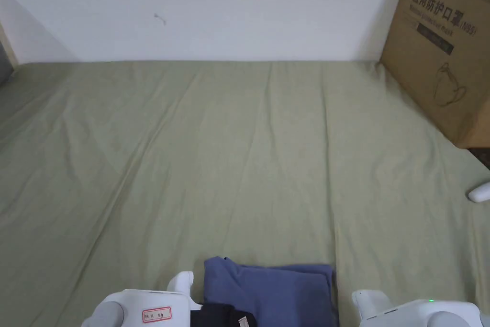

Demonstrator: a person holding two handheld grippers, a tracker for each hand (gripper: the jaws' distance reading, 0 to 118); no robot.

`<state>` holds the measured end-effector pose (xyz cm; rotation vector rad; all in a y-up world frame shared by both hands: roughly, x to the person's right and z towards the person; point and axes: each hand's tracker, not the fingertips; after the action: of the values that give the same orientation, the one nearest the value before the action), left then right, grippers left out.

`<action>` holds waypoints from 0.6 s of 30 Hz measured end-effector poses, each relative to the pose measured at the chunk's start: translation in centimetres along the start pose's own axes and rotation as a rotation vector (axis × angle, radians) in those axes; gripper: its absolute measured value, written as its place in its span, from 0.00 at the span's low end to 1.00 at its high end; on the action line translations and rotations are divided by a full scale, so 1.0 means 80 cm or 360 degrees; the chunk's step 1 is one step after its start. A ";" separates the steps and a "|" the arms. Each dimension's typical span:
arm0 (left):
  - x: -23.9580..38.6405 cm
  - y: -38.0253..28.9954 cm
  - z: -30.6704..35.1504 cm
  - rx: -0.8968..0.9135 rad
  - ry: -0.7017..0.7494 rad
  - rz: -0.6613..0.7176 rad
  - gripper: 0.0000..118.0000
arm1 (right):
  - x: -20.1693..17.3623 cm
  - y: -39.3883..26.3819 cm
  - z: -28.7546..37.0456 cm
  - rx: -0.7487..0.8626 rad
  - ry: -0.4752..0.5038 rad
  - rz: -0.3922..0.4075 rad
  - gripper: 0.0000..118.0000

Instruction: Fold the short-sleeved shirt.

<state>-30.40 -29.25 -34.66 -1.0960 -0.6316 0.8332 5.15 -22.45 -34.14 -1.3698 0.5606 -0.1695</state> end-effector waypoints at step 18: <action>0.011 0.071 0.291 0.0263 0.1563 -0.0630 0.17 | -0.032 0.025 0.096 0.0334 -0.0118 0.0108 0.00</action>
<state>-49.84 -15.46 -32.02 -1.0310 0.0620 -0.0464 6.17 -14.17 -34.61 -1.1472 0.5116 -0.1182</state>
